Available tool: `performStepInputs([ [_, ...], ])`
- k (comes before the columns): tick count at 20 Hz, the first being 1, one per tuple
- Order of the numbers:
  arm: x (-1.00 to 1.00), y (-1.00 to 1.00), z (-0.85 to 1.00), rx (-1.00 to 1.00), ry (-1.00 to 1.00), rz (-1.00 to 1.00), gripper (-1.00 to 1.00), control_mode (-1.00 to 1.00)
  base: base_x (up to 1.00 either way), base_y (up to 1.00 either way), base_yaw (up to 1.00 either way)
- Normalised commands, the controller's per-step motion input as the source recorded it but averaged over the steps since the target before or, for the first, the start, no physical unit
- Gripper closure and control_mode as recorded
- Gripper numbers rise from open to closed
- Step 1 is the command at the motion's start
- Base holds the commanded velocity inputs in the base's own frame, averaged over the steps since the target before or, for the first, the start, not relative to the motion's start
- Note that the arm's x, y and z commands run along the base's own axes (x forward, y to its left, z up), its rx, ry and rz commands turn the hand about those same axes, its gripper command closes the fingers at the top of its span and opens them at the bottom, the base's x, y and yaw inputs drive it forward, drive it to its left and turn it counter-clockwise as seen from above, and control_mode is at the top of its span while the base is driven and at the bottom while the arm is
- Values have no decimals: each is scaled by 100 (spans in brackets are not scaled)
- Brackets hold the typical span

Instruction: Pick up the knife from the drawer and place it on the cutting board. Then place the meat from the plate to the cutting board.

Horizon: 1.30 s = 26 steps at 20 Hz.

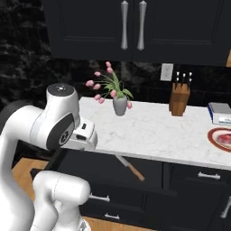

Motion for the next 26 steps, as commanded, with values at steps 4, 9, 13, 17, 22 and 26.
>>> performStepInputs([
  [4, 0, 0, 0, 0, 0, 0, -100, 100, -3, -65, 0],
  [9, 0, 0, 0, 0, 0, 0, -100, 100, -14, -100, 6],
  [13, 0, 0, 0, 0, 0, 0, -100, 100, -27, -100, 20],
  [17, 0, 0, 0, 0, 0, 0, -100, 100, -5, -100, 34],
  [22, 0, 0, 0, 0, 0, 0, -100, 100, -37, -93, 61],
  [26, 0, 0, 0, 0, 0, 0, -100, 100, -37, -77, 66],
])
